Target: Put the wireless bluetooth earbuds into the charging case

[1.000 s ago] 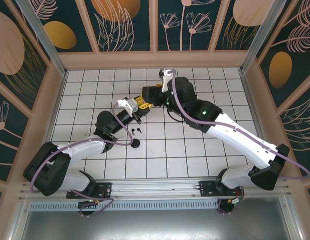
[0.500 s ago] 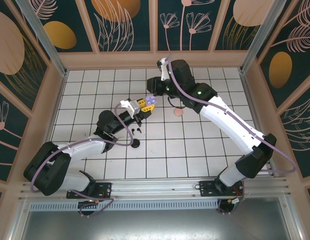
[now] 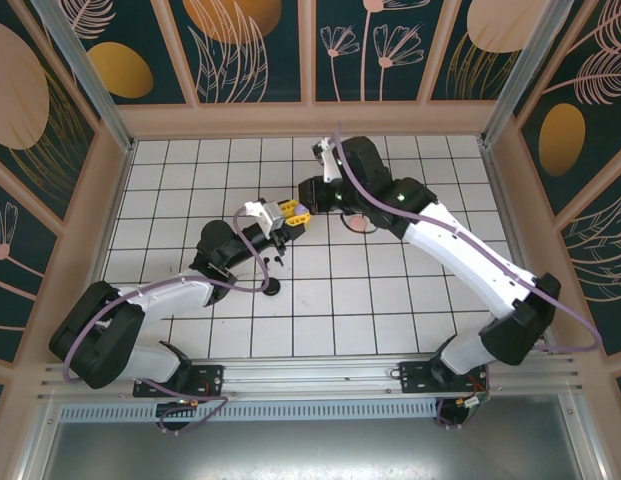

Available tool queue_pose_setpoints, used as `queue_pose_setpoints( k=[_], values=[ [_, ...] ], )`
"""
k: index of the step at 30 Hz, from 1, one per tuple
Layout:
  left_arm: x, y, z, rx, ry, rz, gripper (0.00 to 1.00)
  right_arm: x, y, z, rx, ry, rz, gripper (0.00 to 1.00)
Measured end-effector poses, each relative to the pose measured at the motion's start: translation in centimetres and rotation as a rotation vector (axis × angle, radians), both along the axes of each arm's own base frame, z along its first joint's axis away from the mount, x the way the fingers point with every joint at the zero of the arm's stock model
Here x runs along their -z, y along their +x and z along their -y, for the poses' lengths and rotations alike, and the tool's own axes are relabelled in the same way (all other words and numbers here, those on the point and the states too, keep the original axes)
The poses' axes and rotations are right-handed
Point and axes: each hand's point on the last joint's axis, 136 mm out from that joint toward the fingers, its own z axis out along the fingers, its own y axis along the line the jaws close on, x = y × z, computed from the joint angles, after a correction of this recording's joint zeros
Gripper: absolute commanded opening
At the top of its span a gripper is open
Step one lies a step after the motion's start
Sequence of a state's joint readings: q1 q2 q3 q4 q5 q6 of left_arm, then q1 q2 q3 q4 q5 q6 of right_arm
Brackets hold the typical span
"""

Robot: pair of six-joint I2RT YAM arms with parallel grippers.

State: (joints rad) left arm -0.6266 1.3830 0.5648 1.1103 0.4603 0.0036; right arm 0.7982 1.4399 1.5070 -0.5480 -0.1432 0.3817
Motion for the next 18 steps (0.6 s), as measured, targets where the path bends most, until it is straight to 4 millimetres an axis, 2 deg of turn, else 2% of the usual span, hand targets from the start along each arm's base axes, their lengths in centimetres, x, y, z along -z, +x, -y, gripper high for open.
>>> queue_pose_setpoints(
  k=[2, 4, 7, 10, 13, 18],
  values=[
    [0.0, -0.1, 0.2, 0.006, -0.004, -0.004, 0.00, -0.3, -0.7, 1.0, 0.023, 0.011, 0.006, 0.17],
    [0.1, 0.3, 0.1, -0.009, -0.014, -0.013, 0.00, -0.4, -0.7, 3.0, 0.086, 0.022, 0.007, 0.22],
    [0.8, 1.0, 0.0, -0.028, -0.020, -0.055, 0.00, -0.2, 0.8, 7.6, 0.251, 0.051, 0.023, 0.32],
    [1.7, 2.2, 0.6, -0.043, -0.013, -0.130, 0.00, 0.9, 1.7, 11.9, 0.398, 0.064, 0.037, 0.40],
    [2.7, 4.3, 1.7, -0.059, -0.002, -0.246, 0.00, 2.9, 1.7, 14.1, 0.481, 0.051, 0.030, 0.46],
    [5.7, 8.1, 4.2, -0.073, -0.004, -0.503, 0.00, 7.8, 1.4, 15.9, 0.547, -0.020, -0.018, 0.53]
  ],
)
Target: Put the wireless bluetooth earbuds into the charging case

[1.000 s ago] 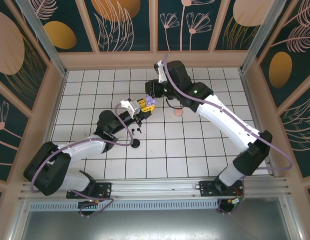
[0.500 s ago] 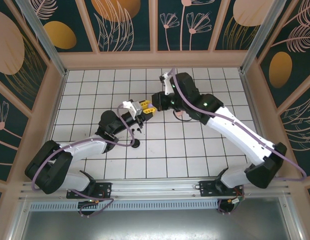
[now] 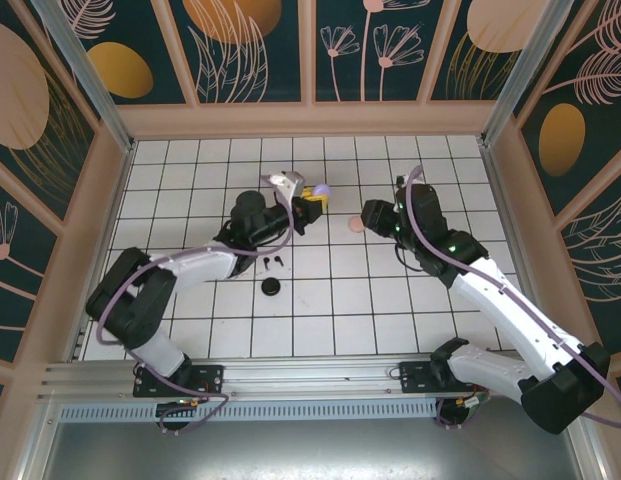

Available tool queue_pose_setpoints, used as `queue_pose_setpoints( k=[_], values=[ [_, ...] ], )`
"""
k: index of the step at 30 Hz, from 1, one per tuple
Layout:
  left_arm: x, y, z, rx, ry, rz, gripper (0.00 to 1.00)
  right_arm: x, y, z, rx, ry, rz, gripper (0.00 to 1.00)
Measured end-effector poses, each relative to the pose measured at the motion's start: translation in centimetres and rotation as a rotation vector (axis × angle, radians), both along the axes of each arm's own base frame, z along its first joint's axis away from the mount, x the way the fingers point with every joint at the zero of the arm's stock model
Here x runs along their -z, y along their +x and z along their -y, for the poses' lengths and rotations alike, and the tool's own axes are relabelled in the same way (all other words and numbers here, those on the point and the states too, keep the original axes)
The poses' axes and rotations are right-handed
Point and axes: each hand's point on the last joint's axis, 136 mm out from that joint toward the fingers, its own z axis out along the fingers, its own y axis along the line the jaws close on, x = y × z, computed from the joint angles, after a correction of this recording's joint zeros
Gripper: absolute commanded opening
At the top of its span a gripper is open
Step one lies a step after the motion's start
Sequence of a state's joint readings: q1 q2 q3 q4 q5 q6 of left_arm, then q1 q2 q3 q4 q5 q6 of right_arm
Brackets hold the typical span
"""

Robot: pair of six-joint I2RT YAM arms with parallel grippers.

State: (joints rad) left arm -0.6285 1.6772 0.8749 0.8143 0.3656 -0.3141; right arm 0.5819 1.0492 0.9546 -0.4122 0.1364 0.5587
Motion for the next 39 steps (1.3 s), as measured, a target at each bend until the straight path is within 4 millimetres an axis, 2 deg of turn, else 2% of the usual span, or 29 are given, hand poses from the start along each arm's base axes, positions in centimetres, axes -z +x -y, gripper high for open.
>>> queue_pose_setpoints(
  k=[3, 9, 15, 20, 28, 33, 39],
  values=[
    [3.4, 1.8, 1.3, -0.013, -0.002, -0.173, 0.00, 2.2, -0.2, 0.7, 0.020, -0.033, -0.032, 0.56],
    [10.4, 3.8, 2.7, -0.086, 0.026, -0.479, 0.00, 3.2, -0.3, 1.4, 0.041, -0.051, -0.031, 0.57],
    [13.9, 4.7, 4.0, -0.144, 0.052, -0.644, 0.00, 3.1, 0.1, 1.8, 0.052, -0.053, -0.009, 0.57],
    [15.9, 4.4, 4.6, -0.167, 0.075, -0.719, 0.01, 2.8, 0.2, 1.7, 0.043, -0.049, 0.011, 0.58],
    [17.8, 4.1, 4.8, -0.189, 0.079, -0.785, 0.03, 2.7, 0.4, 1.6, 0.032, -0.038, 0.017, 0.58],
    [18.5, 4.1, 4.8, -0.203, 0.074, -0.812, 0.14, 2.7, 0.7, 2.1, 0.049, -0.037, 0.018, 0.58],
    [18.2, 4.8, 5.4, -0.202, 0.060, -0.811, 0.23, 2.6, 0.7, 2.1, 0.044, -0.042, 0.021, 0.61]
  ],
)
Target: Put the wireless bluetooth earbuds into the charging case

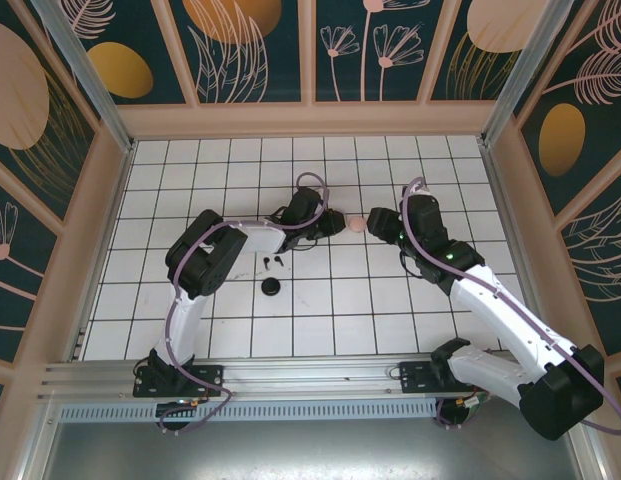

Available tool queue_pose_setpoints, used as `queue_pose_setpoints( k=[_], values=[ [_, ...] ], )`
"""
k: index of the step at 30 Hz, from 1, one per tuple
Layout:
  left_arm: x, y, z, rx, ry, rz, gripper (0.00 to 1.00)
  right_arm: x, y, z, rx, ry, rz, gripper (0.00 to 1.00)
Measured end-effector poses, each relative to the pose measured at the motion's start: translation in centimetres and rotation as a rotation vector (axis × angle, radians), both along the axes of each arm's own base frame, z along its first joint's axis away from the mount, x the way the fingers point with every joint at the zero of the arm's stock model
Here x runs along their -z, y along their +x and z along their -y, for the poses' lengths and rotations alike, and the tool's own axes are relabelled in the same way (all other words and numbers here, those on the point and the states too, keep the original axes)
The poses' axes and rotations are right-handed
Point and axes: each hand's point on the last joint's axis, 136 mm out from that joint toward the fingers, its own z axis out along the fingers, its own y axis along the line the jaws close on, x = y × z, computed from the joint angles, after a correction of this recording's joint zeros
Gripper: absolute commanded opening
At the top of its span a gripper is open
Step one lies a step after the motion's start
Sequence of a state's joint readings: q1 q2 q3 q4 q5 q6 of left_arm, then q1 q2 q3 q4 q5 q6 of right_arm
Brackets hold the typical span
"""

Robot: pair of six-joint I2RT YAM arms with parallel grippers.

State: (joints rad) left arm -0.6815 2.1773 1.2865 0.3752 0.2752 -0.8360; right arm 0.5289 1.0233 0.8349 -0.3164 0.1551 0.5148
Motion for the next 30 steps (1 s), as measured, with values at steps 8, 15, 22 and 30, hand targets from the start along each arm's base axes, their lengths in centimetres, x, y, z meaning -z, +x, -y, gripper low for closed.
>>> queue_pose_setpoints(
  k=[8, 15, 22, 30],
  values=[
    [0.3, 0.0, -0.2, -0.013, 0.024, -0.023, 0.25, -0.1, 0.0, -0.2, -0.012, 0.002, 0.006, 0.61],
    [0.8, -0.6, -0.1, -0.010, 0.040, -0.043, 0.34, 0.0, 0.1, -0.5, -0.023, 0.007, 0.002, 0.61],
    [0.8, -0.7, 0.0, -0.012, 0.051, -0.038, 0.44, -0.3, 0.2, -0.6, -0.025, 0.016, 0.014, 0.61],
    [0.6, -0.5, -0.8, -0.054, 0.103, -0.015, 0.53, -0.3, 0.3, -0.5, -0.023, 0.014, 0.015, 0.61]
  ],
)
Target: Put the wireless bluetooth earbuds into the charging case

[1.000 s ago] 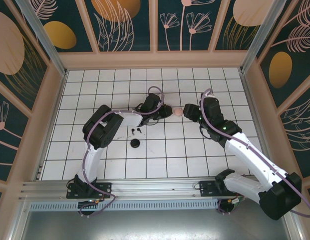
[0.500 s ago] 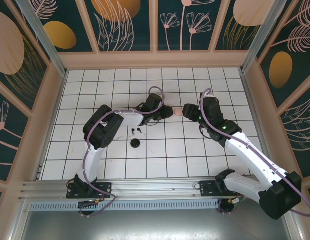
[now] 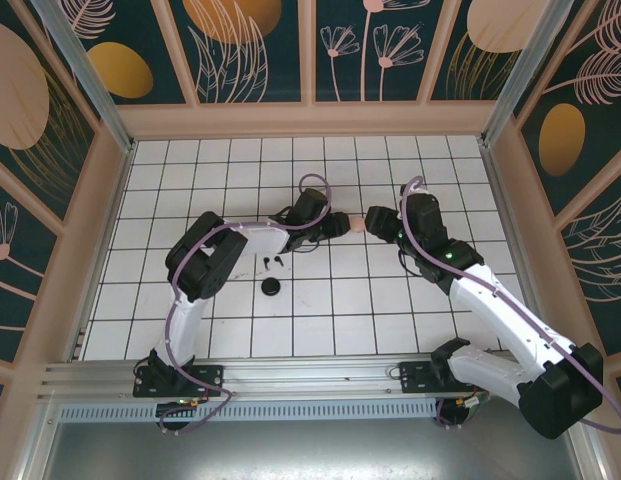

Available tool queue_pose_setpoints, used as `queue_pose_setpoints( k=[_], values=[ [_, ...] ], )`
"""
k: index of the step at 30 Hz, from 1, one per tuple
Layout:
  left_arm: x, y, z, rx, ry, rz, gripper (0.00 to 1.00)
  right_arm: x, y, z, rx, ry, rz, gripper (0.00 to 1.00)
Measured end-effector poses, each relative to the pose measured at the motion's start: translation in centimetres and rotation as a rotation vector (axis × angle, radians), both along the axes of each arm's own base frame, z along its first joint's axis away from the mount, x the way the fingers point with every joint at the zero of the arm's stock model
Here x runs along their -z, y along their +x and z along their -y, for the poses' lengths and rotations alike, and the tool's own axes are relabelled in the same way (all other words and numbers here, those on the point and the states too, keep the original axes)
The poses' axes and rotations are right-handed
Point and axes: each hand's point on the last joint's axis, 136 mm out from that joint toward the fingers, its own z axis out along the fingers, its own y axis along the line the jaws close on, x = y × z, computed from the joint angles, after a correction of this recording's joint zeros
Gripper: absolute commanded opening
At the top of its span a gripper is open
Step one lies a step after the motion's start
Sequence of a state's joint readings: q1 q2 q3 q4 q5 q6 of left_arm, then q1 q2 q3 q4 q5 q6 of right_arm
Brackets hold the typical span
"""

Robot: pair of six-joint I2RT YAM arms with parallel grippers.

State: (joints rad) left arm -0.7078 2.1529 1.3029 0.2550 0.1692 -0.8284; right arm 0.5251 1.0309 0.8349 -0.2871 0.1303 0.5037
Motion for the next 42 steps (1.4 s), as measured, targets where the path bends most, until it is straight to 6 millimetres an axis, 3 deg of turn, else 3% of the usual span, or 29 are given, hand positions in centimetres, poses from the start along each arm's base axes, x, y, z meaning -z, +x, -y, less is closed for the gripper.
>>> queue_pose_setpoints(
  k=[4, 9, 14, 18, 22, 25, 27, 29, 36, 42],
  values=[
    [-0.1, -0.3, -1.6, -0.030, 0.060, 0.014, 0.55, 0.0, 0.0, 0.0, 0.000, 0.000, 0.000, 0.61],
    [-2.3, -0.2, -2.7, -0.039, 0.097, 0.082, 0.57, 0.0, 0.0, 0.0, 0.000, -0.001, 0.000, 0.70],
    [-7.5, -0.2, -4.1, -0.053, 0.101, 0.212, 0.58, 0.0, 0.0, 0.0, -0.005, -0.007, 0.003, 0.80],
    [-13.0, -0.7, -6.0, -0.083, 0.101, 0.352, 0.59, 0.0, 0.0, 0.0, -0.011, -0.013, 0.005, 0.99],
    [-18.5, -1.8, -8.7, -0.131, 0.105, 0.505, 0.60, 0.0, 0.0, 0.1, -0.011, -0.021, 0.008, 0.99],
    [-21.4, -3.0, -11.3, -0.178, 0.124, 0.607, 0.68, 0.0, 0.1, 0.2, -0.006, -0.024, 0.010, 0.99],
    [-22.5, -3.8, -12.8, -0.205, 0.143, 0.657, 0.78, 0.0, 0.1, 0.2, -0.004, -0.026, 0.011, 0.99],
    [-23.0, -4.6, -14.3, -0.230, 0.169, 0.695, 0.98, -0.1, 0.1, 0.2, -0.003, -0.027, 0.013, 0.99],
    [-24.7, -6.0, -17.5, -0.301, 0.220, 0.782, 0.99, -2.2, 0.8, 0.3, 0.007, -0.029, 0.062, 0.99],
    [-27.8, -8.6, -22.6, -0.485, 0.183, 0.868, 0.99, -4.0, 1.4, -1.6, -0.065, 0.011, 0.079, 0.99]
  ],
)
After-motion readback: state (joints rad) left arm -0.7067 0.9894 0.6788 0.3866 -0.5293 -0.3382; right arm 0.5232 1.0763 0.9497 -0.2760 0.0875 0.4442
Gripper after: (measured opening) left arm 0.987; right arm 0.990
